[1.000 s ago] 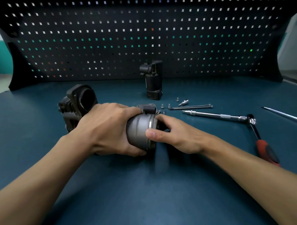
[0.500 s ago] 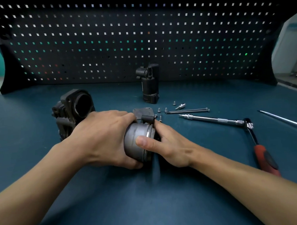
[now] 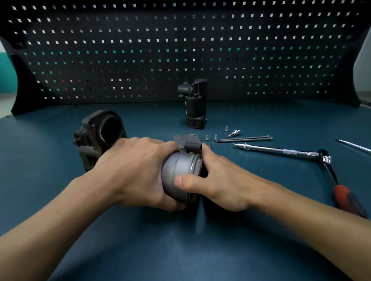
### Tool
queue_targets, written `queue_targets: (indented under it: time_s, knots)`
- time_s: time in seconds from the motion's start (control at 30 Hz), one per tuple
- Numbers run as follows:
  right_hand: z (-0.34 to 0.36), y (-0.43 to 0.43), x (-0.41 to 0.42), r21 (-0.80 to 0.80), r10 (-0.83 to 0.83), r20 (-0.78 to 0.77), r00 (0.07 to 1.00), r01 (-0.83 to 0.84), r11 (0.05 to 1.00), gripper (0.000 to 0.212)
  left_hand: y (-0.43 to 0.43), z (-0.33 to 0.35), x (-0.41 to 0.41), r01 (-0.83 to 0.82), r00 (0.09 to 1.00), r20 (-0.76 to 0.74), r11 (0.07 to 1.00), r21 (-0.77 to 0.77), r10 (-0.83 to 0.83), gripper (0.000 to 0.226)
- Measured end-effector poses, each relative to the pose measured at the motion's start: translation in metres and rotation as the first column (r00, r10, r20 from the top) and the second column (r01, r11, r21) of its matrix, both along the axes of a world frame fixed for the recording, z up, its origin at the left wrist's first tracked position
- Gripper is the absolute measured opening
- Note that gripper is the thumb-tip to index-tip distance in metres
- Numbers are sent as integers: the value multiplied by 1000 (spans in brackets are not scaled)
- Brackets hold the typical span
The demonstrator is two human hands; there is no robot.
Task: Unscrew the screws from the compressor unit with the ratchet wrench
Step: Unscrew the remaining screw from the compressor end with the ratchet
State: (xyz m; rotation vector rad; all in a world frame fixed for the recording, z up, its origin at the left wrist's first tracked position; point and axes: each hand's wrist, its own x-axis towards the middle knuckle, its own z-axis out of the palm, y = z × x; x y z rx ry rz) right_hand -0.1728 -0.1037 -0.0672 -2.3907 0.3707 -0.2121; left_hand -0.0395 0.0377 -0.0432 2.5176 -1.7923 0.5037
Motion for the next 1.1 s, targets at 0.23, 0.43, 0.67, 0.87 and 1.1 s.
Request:
queue_targets:
  time_s: [0.23,0.43,0.67,0.87,1.1]
  knots:
    - [5,-10,3,70,129,5,992,-129,989,104,-1,3,2,18,1000,4,999,33,-18,80]
    - [-1,-16,-6,68,123,20,992,-125,990,90,1,2,2,29,999,-23,999,22,-29,82]
    - [-19,-26,-16,126,-228,137,964,211,969,77,-7,3,6,-71,997,-14,997,-13,71,76]
    - [-1,-43,-11,175,-306,153,940,279,944,90,-8,0,7,-79,997,-14,997,-9,79,76]
    - [2,-90,-15,-384,-543,48,839,517,765,90,-11,-1,2,-64,998,15,997,35,64,76]
